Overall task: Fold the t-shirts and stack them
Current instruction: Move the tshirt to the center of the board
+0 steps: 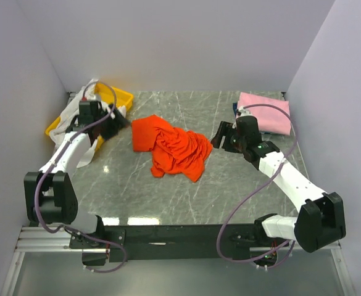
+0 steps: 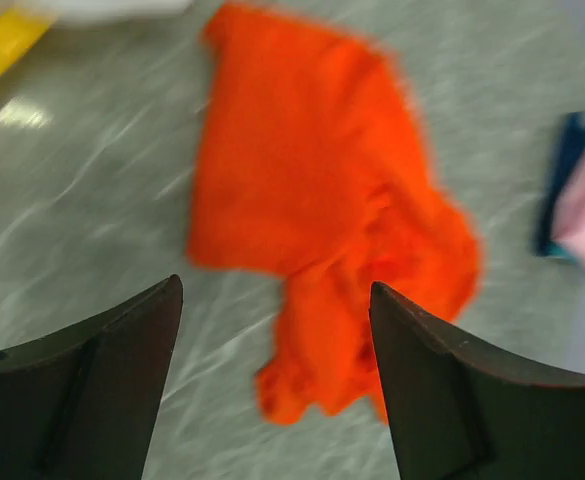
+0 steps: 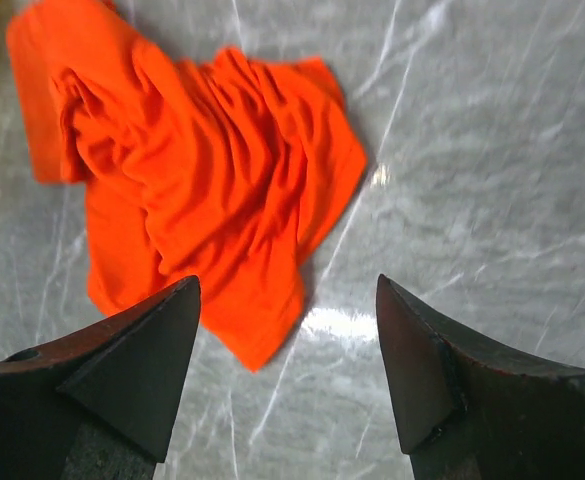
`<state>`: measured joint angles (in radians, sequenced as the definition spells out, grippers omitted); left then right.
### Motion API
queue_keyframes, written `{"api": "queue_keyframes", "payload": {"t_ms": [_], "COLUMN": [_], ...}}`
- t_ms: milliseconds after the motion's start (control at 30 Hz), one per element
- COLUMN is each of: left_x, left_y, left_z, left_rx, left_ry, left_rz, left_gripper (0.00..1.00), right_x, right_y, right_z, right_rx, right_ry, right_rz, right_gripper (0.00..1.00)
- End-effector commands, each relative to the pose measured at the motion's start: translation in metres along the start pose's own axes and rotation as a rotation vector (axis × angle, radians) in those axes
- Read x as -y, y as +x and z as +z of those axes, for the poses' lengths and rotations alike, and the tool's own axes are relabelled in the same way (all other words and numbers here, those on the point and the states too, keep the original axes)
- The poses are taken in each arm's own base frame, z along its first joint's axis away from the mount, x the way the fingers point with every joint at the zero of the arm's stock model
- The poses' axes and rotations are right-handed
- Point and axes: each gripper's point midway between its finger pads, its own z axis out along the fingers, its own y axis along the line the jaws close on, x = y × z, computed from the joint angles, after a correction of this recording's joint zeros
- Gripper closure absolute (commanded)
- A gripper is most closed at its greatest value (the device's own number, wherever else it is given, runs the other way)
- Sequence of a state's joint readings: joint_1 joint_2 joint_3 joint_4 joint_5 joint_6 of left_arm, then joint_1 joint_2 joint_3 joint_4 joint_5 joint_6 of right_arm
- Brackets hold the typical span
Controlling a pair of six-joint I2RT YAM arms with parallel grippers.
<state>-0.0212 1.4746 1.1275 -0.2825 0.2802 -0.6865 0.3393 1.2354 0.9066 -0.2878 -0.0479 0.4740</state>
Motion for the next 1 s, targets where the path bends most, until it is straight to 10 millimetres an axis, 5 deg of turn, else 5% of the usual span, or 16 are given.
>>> {"api": "queue_keyframes", "payload": {"t_ms": [0, 200, 333, 667, 967], "left_x": [-0.047, -0.047, -0.057, -0.061, -0.068], "left_y": [0.02, 0.07, 0.084, 0.085, 0.094], "left_z": [-0.031, -0.021, -0.01, 0.01, 0.008], "left_rx": [0.009, -0.088, -0.125, -0.175, -0.202], "left_ry": [-0.199, -0.103, -0.12, -0.13, -0.138], "left_rz": [0.126, 0.05, 0.04, 0.048, 0.058], "left_gripper": [0.19, 0.26, 0.33, 0.39, 0.4], "right_x": [-0.003, -0.008, -0.016, -0.043, -0.042], "right_y": [0.022, 0.083, 0.116, 0.154, 0.174], "right_z": [0.006, 0.021, 0.026, 0.026, 0.038], "right_rx": [-0.076, -0.277, -0.395, -0.504, -0.562], "right_ry": [-0.036, -0.03, -0.028, -0.068, -0.044], "right_rz": [0.019, -0.01, -0.054, -0.177, -0.191], "right_gripper": [0.23, 0.26, 0.33, 0.41, 0.49]}}
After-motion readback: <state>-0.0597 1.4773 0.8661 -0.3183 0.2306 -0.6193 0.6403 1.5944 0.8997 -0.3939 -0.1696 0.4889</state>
